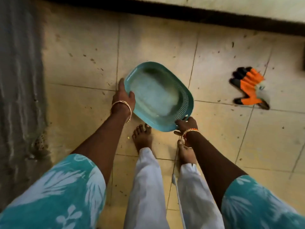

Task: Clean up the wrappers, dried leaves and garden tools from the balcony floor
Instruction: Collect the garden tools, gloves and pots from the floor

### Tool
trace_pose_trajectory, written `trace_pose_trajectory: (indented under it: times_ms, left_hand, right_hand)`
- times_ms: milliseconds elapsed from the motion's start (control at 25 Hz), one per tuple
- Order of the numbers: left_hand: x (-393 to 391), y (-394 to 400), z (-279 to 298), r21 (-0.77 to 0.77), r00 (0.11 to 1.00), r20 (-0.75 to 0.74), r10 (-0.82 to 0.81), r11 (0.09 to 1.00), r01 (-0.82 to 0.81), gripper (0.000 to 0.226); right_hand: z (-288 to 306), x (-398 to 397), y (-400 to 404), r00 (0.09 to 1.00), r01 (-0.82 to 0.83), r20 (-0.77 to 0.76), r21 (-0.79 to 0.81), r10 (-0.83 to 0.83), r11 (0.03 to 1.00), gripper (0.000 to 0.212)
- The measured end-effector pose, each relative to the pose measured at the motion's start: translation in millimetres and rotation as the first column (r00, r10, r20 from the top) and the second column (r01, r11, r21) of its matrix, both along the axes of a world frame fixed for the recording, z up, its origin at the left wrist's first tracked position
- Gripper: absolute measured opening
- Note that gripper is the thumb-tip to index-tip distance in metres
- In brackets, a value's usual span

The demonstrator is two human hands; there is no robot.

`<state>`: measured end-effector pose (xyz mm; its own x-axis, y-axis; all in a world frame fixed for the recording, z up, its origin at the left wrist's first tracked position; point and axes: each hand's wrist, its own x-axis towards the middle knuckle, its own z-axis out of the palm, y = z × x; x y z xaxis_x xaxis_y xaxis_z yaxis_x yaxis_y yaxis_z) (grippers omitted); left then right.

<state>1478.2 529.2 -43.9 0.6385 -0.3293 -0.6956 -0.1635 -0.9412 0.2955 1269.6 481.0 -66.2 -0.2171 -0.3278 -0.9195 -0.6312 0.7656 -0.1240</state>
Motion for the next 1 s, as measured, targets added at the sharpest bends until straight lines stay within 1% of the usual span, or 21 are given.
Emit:
trace_pose_trajectory:
  times_ms: [80,160,280,360,400,440,520,560,640,720,800,840,920,1000]
  left_hand:
    - [1.8,-4.7,0.8,0.002,0.999,0.032,0.027,1.0,-0.027,0.042]
    - [0.2,-8.2,10.6,-0.006,0.999,0.046,0.009,1.0,-0.008,0.039]
    - [-5.4,-9.2,42.4,-0.016,1.0,0.018,0.011,1.0,-0.01,0.044]
    - [-9.9,-8.7,74.3,-0.032,1.0,-0.011,-0.006,0.999,0.006,0.055]
    - [-11.3,-7.4,90.8,-0.049,1.0,-0.014,-0.023,0.999,0.022,0.057]
    - [-13.0,-5.2,108.3,-0.077,1.0,-0.001,-0.031,0.997,0.031,0.051]
    - [-18.5,0.0,144.9,-0.177,0.997,0.061,-0.038,0.983,0.048,0.023]
    - [-24.4,2.2,167.6,-0.228,0.996,0.059,-0.065,0.971,0.077,0.013]
    - [-37.6,8.6,213.0,-0.283,0.991,-0.01,-0.133,0.951,0.125,0.015]
    - [-55.7,19.1,250.2,-0.299,0.978,-0.088,-0.19,0.941,0.156,0.017]
    - [-81.5,27.6,283.6,-0.315,0.969,-0.174,-0.177,0.942,0.116,0.021]
    - [-96.7,27.6,301.5,-0.319,0.969,-0.188,-0.162,0.943,0.095,0.02]
    - [-129.6,29.1,331.7,-0.326,0.967,-0.196,-0.165,0.94,0.094,0.015]
    - [-175.9,32.0,360.7,-0.34,0.947,-0.221,-0.233,0.928,0.149,0.011]
  right_hand:
    - [-4.2,-2.8,2.1,0.998,0.056,-0.038,0.0,-0.056,0.998,0.033]
    - [3.5,-7.7,0.6,0.995,0.082,-0.062,0.011,-0.082,0.997,0.034]
    - [34.4,-12.2,-3.8,0.992,0.101,-0.074,-0.018,-0.102,0.995,0.036]
    - [70.6,-16.5,-9.9,0.994,0.052,-0.09,-0.051,-0.056,0.997,0.036]
    - [89.5,-20.7,-13.4,0.995,0.006,-0.099,-0.068,-0.013,0.998,0.035]
    - [109.1,-25.7,-17.1,0.993,-0.048,-0.112,-0.087,0.038,0.995,0.034]
    - [150.5,-41.3,-24.5,0.986,-0.119,-0.131,-0.126,0.102,0.985,0.034]
    - [175.3,-52.8,-26.9,0.986,-0.12,-0.136,-0.153,0.1,0.981,0.033]
    - [219.1,-74.3,-30.0,0.986,-0.113,-0.142,-0.224,0.082,0.968,0.032]
    - [262.8,-98.1,-30.4,0.99,-0.069,-0.138,-0.331,0.024,0.941,0.03]
    - [303.4,-130.3,-22.9,0.989,0.022,-0.121,-0.431,-0.082,0.902,0.027]
    - [319.5,-147.1,-17.0,0.986,0.06,-0.111,-0.466,-0.125,0.883,0.025]
    - [349.5,-183.2,-1.4,0.972,0.149,-0.08,-0.509,-0.22,0.848,0.022]
    - [373.8,-229.9,16.0,0.926,0.3,-0.047,-0.511,-0.375,0.805,0.022]
